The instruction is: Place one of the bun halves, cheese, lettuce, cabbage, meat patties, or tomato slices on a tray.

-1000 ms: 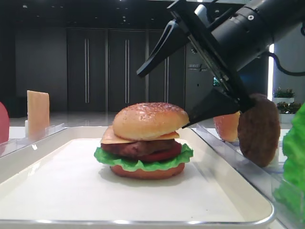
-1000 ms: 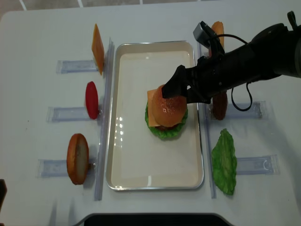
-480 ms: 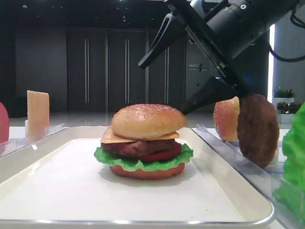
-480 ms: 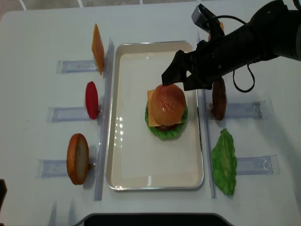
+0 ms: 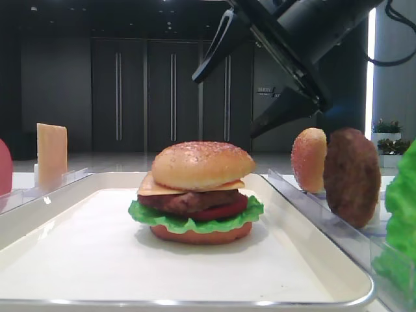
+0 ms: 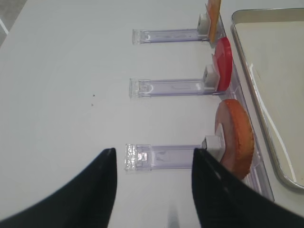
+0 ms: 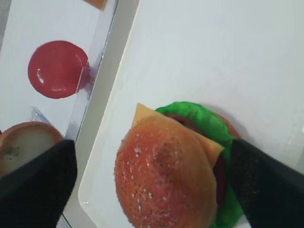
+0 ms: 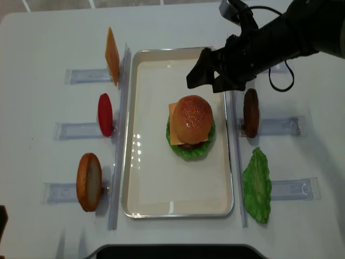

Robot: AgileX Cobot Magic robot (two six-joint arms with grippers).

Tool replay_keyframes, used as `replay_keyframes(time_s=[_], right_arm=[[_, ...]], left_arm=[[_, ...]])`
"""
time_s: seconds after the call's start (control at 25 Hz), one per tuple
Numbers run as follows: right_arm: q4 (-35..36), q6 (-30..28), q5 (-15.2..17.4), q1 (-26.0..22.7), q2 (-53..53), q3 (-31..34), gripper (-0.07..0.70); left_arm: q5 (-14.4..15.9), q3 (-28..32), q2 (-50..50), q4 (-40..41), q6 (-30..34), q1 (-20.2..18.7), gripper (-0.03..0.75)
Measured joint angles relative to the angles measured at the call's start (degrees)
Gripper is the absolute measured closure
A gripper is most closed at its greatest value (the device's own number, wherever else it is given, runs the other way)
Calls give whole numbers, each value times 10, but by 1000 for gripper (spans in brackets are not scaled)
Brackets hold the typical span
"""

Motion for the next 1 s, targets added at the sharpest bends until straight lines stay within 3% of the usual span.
replay_keyframes(time_s=[0.2,0.32,0.4,0.6,0.72,0.8,0.92,1.0], right_arm=[[-54,51,18,-1,0,-54,22],[-66,67,33,-29,0,-67,32],[-92,75,51,-78,0,-71,40],[-168,101,72,-274,2,-71,42],[-208,119,74,-331,2,-72,45],[-304,187,73,-335,2,-77,51],[-515,327,72,-311,2,-79,58],[-614,379,75,-286,2,-79,62]], left_arm=[[0,0,0,0,0,0,325],[0,0,0,0,0,0,325],[0,0,0,0,0,0,325],[0,0,0,0,0,0,325],[0,0,0,0,0,0,325],[0,0,0,0,0,0,325],[0,0,0,0,0,0,325],[0,0,0,0,0,0,325]])
